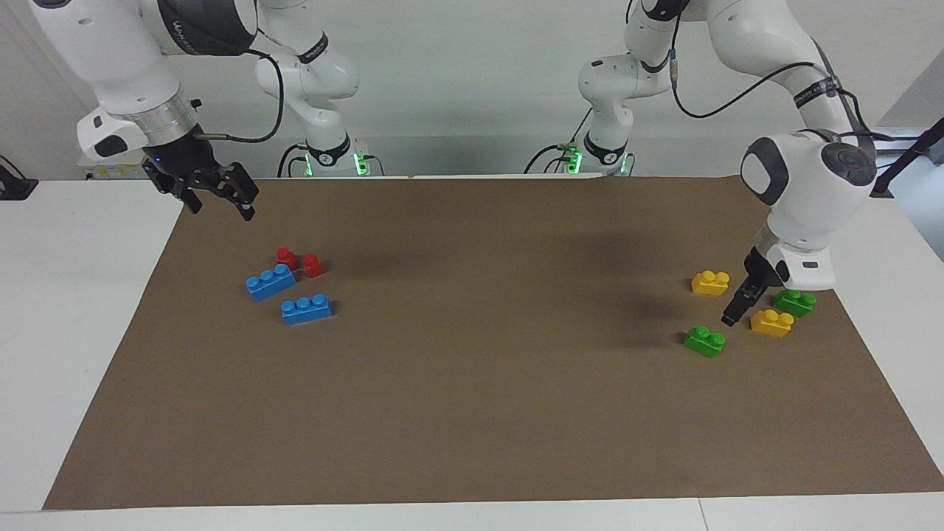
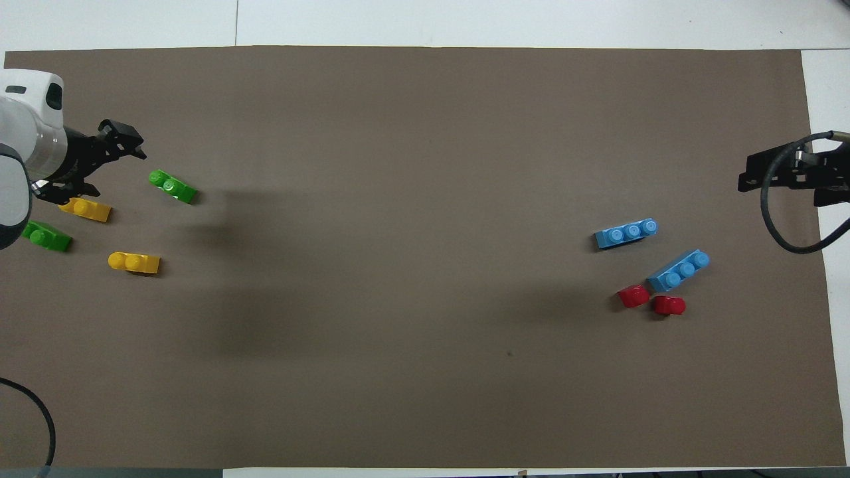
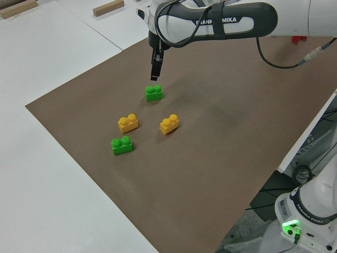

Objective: Remove green block with left arm and hold with right

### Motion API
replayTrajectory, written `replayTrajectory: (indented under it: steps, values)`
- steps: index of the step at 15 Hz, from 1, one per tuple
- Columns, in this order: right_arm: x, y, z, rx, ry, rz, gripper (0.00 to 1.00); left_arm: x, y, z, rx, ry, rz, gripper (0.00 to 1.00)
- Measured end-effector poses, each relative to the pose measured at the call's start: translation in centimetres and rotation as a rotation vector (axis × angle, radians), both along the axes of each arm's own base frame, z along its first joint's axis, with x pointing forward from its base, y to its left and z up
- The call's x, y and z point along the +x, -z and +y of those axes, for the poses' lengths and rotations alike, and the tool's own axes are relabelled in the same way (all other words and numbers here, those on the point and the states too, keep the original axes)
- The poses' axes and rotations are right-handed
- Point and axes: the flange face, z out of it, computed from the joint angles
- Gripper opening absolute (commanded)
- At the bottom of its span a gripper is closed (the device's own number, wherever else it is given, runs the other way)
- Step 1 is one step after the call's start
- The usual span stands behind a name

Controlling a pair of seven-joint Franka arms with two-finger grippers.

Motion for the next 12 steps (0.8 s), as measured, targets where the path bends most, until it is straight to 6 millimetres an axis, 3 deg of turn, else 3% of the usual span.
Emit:
replayTrajectory:
  steps: [7,12]
  values:
    - [0.3,0.6,-0.1,-0.010,-0.034,0.011,1.00,-5.3,-9.6,-2.1,0.032,0.294,0.045,1.00]
    - [0.4,0.7,-0.1,-0.011,-0.038,0.012,1.00,-8.9,-13.6,-3.0,0.042,0.471,0.091,1.00]
